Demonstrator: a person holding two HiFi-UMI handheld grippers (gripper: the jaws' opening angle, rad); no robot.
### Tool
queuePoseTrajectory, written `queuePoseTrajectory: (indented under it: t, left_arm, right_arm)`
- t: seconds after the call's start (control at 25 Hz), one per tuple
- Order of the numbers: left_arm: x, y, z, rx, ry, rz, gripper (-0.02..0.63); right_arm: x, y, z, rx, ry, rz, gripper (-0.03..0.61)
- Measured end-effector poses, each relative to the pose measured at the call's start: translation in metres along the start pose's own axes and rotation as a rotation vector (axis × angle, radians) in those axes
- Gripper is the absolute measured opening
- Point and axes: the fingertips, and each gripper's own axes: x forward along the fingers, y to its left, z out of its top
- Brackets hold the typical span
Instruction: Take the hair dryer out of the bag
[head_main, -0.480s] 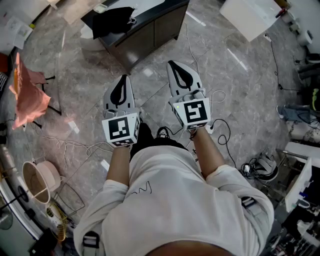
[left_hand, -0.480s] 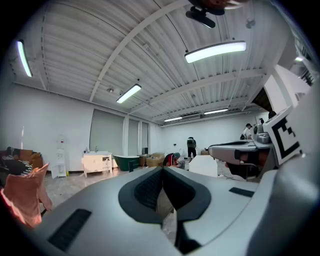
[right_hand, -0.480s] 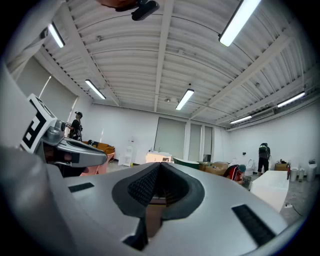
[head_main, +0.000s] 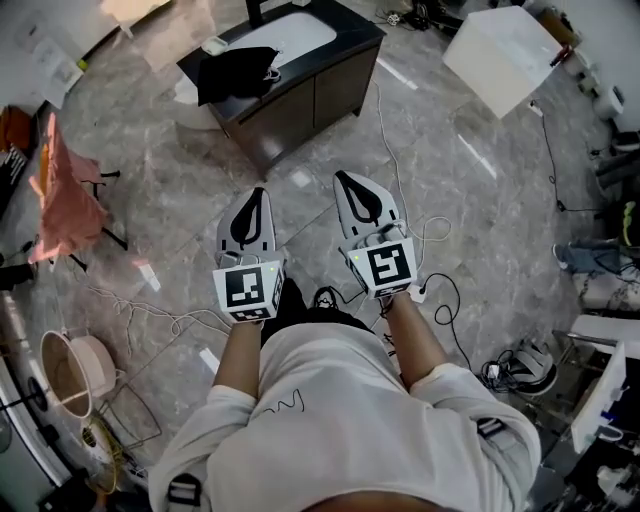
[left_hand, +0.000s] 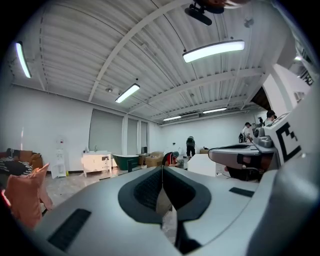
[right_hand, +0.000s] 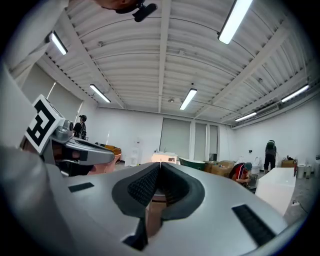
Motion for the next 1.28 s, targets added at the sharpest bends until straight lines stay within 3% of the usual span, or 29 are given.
queuePoseTrajectory:
  t: [0.36,0.52,1.04,1.28]
  left_arm:
    - [0.013,-0.006,-0.008,0.003,0.036,-0.042,0.023]
    - [0.029,0.008,-0.014,0.0,0.064,-0.059,0.101]
    - [0.103,0.105,-0.021,-0.019,0.068,-0.108,0.1]
    - [0.134,0.153,-0.026,-0.031,0.083,-0.157,0.1]
  right_arm:
    - [0.011,-0.005,-0.007,0.01,0.019,0.011,0.012]
    - [0.035,0.002,-0.005,0.026,0.039,0.03,0.062]
    - [0.148,0.012,-0.015,-0.008,0.107,0.024,0.078]
    - [0.195,0.013,-0.016,-0.022,0.138,-0.02,0.101]
